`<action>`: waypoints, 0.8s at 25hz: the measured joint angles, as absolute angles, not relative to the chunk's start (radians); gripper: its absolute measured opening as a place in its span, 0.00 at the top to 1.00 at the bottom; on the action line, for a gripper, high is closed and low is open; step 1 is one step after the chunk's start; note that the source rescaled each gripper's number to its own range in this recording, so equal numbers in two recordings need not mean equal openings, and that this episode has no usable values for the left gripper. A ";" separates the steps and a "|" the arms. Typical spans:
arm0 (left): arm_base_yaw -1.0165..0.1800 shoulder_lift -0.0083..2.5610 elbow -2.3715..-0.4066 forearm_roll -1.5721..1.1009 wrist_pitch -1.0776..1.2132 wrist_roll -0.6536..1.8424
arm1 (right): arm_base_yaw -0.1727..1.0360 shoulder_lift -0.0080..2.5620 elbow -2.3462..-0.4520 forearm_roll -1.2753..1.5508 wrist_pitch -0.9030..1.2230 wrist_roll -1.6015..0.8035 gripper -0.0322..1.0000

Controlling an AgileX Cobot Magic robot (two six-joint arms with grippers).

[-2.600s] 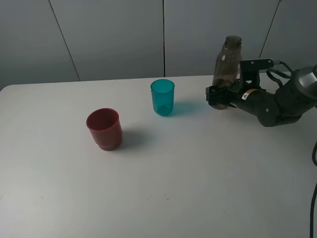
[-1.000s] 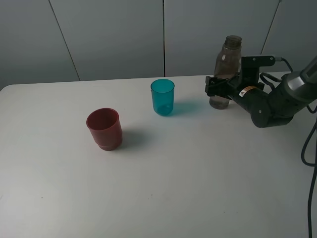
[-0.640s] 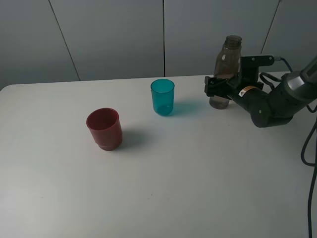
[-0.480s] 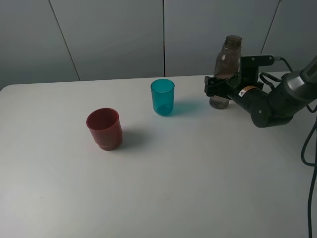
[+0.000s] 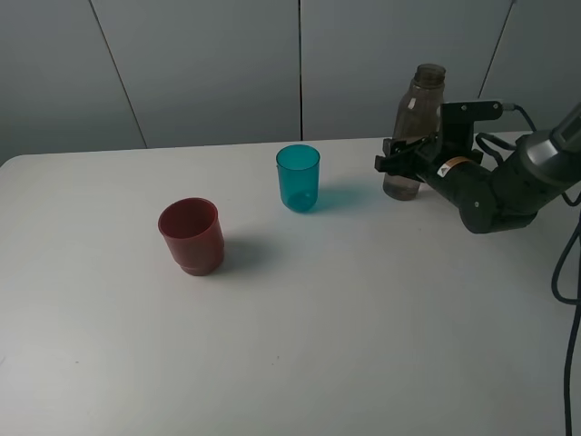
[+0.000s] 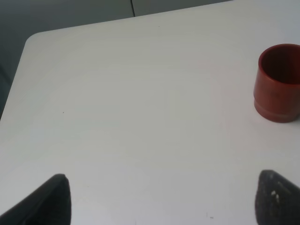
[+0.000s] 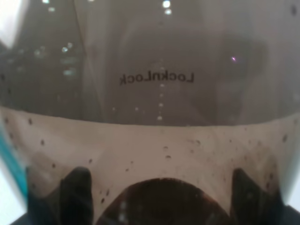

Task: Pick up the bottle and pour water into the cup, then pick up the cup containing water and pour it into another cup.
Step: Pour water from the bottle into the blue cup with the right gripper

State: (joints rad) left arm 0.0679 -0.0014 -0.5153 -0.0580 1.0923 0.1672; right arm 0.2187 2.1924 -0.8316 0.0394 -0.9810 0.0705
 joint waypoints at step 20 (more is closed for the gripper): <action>0.068 -0.001 -0.515 -0.058 1.092 0.167 | 0.298 1.966 -0.847 -0.052 -0.703 -0.154 0.92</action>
